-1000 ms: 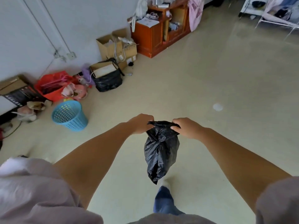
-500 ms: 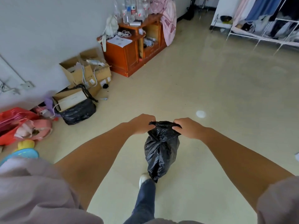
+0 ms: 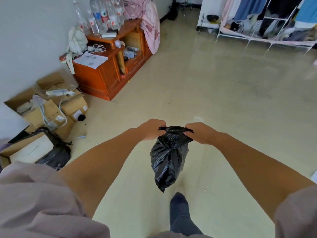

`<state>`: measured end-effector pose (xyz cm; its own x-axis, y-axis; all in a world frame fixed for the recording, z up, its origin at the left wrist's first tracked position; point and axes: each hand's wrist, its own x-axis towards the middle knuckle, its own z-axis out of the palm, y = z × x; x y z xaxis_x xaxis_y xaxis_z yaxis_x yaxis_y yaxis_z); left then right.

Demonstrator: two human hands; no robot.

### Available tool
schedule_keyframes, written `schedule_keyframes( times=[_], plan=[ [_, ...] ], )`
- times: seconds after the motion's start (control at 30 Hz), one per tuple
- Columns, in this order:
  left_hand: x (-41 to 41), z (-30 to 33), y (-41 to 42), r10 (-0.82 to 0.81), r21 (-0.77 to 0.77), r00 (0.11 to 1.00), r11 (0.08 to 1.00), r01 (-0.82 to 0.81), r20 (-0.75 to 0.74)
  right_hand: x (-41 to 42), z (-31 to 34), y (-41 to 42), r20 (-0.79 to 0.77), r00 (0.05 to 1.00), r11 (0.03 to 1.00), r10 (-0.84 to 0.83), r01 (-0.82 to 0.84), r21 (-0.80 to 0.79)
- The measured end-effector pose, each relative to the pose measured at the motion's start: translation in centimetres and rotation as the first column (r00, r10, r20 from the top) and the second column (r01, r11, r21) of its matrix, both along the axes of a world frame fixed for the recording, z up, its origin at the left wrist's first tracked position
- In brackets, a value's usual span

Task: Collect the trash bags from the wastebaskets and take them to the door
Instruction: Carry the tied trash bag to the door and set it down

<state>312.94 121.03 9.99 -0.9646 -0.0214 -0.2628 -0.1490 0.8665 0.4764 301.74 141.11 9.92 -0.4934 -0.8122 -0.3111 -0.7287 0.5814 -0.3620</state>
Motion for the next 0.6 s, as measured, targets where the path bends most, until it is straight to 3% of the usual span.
schedule_keyframes(
  times=[0.6],
  plan=[
    [-48.6,-0.2,-15.4,0.026,-0.018,1.000,1.000,-0.025,0.018,-48.3,0.6,-15.6,-0.013,0.999,0.998,0.042,-0.041,0.045]
  ],
)
